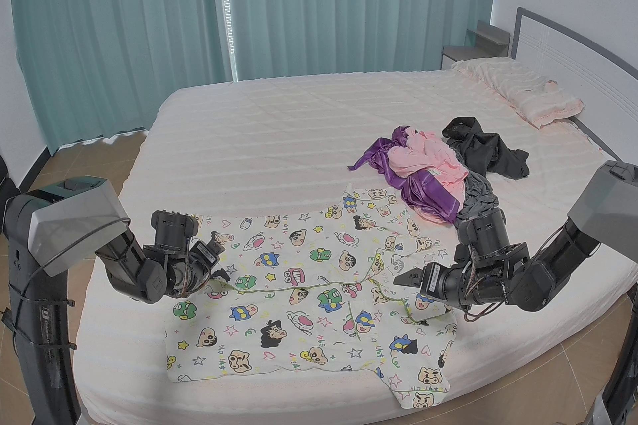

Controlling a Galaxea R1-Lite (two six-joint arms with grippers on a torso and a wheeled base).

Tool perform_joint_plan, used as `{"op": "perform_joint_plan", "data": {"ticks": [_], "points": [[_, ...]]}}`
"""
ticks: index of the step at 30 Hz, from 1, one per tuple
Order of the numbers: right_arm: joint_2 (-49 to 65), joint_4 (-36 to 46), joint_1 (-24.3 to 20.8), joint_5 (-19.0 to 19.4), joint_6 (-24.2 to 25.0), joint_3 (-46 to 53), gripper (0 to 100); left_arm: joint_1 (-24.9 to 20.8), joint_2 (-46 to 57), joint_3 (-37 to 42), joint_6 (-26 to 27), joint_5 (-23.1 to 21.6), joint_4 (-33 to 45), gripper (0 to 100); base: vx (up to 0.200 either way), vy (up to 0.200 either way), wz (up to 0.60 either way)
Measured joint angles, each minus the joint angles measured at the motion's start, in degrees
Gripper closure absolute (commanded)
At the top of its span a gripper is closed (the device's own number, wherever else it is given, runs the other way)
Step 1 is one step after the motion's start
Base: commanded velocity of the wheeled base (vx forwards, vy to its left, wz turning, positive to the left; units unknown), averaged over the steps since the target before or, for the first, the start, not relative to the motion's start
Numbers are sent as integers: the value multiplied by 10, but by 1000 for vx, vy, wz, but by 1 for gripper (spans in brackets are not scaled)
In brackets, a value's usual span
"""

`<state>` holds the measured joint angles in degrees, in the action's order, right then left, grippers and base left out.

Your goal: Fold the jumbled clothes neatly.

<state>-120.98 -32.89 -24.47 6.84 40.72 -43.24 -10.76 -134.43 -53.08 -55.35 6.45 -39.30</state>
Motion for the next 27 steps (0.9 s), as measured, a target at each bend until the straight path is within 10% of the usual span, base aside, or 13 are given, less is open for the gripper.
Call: {"op": "perform_joint_plan", "data": {"ticks": [27], "points": [[-3,-25,0,0,3,18,0,-34,-76,-74,47,114,16,0,0,0,0]]}}
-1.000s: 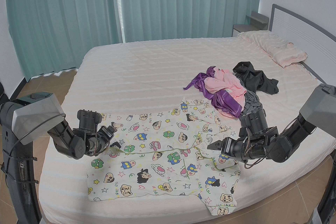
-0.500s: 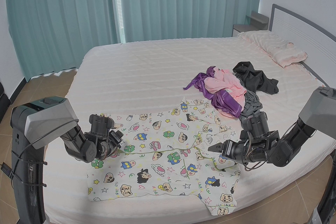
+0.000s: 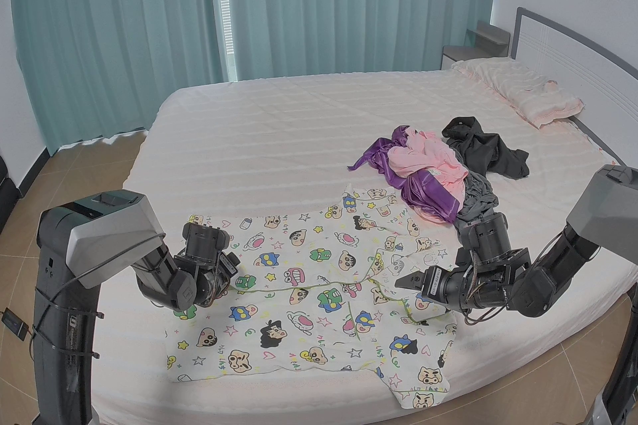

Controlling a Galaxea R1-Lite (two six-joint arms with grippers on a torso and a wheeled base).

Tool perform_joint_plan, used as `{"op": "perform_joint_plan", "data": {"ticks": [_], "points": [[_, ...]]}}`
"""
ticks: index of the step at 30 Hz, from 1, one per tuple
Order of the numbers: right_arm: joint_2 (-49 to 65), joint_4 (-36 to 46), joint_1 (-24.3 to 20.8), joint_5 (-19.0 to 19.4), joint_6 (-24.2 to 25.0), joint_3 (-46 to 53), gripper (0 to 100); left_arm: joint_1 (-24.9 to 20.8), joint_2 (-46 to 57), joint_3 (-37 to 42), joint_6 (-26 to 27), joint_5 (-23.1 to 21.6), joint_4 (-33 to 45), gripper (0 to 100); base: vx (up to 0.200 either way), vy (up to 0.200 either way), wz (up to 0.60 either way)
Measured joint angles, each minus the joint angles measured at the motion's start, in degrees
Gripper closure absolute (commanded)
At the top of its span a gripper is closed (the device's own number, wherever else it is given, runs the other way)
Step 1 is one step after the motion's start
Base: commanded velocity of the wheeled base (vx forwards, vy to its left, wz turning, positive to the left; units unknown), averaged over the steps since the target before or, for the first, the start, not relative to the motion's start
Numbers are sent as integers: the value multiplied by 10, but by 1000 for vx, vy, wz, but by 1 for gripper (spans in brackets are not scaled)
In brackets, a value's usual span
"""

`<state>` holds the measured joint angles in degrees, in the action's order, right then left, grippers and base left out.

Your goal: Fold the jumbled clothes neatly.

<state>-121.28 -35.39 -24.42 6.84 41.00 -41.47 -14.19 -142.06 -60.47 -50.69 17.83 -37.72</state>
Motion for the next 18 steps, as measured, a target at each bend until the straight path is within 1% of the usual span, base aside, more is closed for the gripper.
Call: {"op": "perform_joint_plan", "data": {"ticks": [4,5,10,13,18], "points": [[0,0,0,0,0,0,0,-1,-8,-18,0,7,16,0,0,0,0],[0,0,0,0,0,0,0,-1,-10,-22,-2,11,19,100,0,0,0],[0,0,-1,0,0,1,0,2,-17,-30,-3,38,20,100,0,0,0],[0,0,-1,0,0,3,0,8,-20,-31,-3,68,19,100,0,0,0],[0,0,-2,0,0,5,0,23,-18,-20,1,77,19,100,0,0,0]]}}
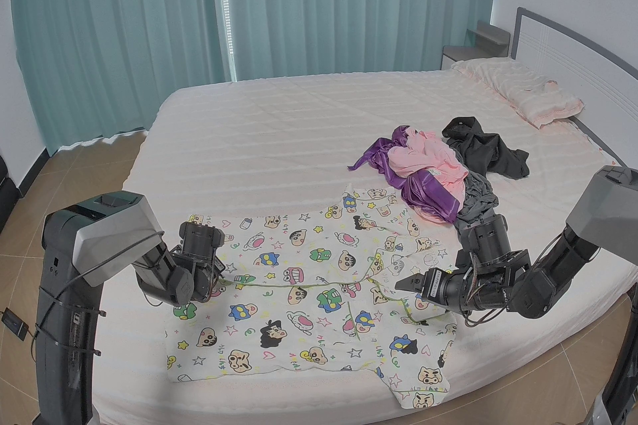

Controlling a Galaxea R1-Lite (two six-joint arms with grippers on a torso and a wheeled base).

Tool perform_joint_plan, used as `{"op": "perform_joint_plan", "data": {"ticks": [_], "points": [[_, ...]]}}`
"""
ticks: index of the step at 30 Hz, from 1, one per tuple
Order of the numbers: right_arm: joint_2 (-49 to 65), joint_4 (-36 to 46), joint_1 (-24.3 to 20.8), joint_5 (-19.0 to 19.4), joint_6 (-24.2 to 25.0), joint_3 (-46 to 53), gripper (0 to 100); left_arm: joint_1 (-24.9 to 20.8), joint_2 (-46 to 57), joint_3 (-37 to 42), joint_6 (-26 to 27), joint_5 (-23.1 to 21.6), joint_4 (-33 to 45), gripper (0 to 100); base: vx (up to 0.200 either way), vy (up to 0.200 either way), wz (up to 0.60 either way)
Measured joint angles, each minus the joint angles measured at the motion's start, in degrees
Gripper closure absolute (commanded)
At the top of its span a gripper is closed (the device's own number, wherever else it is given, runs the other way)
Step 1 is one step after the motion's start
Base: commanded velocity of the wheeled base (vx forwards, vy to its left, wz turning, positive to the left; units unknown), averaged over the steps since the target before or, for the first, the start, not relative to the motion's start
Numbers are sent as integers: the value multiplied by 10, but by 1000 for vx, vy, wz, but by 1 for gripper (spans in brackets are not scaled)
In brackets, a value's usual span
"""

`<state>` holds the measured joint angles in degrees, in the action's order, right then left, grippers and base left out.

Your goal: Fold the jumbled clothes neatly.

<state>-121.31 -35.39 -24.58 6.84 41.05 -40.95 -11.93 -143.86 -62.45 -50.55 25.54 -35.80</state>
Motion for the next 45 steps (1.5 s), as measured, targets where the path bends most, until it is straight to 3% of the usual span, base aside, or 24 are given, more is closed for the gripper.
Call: {"op": "perform_joint_plan", "data": {"ticks": [13,14,24,28,32,36,40,45], "points": [[0,0,0,0,0,3,0,17,9,23,55,19,-2,100,0,0,0],[0,0,0,0,0,3,0,18,8,24,56,19,-3,0,0,0,0],[0,0,3,-1,0,3,0,27,6,26,55,13,-3,0,0,0,0],[3,0,4,-1,-8,14,0,38,26,48,51,-41,-3,0,0,0,0],[4,1,2,1,-49,40,0,49,69,93,35,-121,-4,0,0,0,0],[4,2,1,13,-135,83,0,57,116,150,18,-179,-6,0,0,0,0],[2,5,0,16,-210,121,0,63,155,214,11,-224,-17,0,0,0,0],[-20,7,0,3,-242,139,0,66,187,286,10,-261,-36,0,0,0,0]]}}
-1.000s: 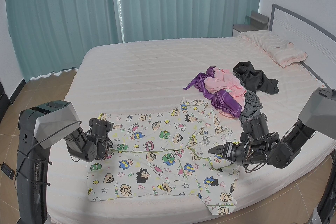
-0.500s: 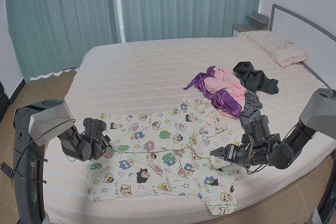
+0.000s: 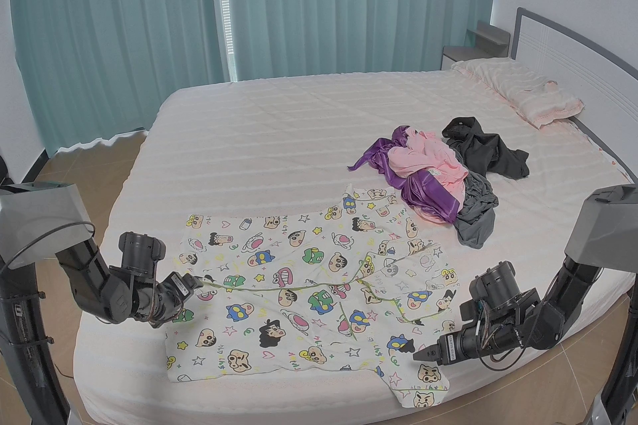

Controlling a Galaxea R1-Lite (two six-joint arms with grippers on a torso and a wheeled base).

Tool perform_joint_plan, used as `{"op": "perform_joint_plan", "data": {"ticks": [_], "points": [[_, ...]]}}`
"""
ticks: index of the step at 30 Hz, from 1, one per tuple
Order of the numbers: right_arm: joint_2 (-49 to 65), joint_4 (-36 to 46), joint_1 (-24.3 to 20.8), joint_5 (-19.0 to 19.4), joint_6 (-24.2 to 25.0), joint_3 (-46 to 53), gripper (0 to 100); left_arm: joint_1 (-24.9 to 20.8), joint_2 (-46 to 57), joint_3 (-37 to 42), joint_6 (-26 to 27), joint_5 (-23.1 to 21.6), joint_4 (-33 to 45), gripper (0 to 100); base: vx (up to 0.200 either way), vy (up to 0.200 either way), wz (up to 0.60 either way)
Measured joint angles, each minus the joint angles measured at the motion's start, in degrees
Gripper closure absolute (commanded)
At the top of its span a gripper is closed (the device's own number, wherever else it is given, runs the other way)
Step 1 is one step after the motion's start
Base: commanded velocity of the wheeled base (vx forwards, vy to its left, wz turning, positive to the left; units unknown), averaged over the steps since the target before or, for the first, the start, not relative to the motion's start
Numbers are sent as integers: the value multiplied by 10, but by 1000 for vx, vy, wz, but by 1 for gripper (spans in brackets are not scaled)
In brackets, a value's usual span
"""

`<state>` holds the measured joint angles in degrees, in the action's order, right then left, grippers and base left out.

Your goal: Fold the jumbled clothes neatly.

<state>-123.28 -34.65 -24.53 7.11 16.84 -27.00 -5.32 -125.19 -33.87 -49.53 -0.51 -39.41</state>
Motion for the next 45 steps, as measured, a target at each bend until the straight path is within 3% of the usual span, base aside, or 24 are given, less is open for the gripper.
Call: {"op": "perform_joint_plan", "data": {"ticks": [9,14,15,27,32,43,44,45], "points": [[-59,2,-2,-59,-11,-48,0,-2,20,61,38,-11,-17,0,0,0,0],[-80,2,-6,-68,-12,-73,0,-4,23,87,47,-12,-50,0,0,0,0],[-83,2,-6,-68,-12,-78,100,-4,23,91,48,-12,-57,0,0,0,0],[-114,-5,-7,-81,7,-127,100,-4,24,124,80,-9,-64,0,0,0,0],[-115,-7,4,-82,51,-174,100,-3,26,141,102,-8,-65,0,0,0,0],[-127,-7,35,-81,61,-265,100,-2,3,139,104,-2,-102,0,0,0,0],[-128,-7,38,-80,60,-268,0,-2,1,140,104,-2,-106,0,0,0,0],[-130,-5,39,-78,59,-268,0,-2,-1,141,104,-1,-108,0,0,0,0]]}}
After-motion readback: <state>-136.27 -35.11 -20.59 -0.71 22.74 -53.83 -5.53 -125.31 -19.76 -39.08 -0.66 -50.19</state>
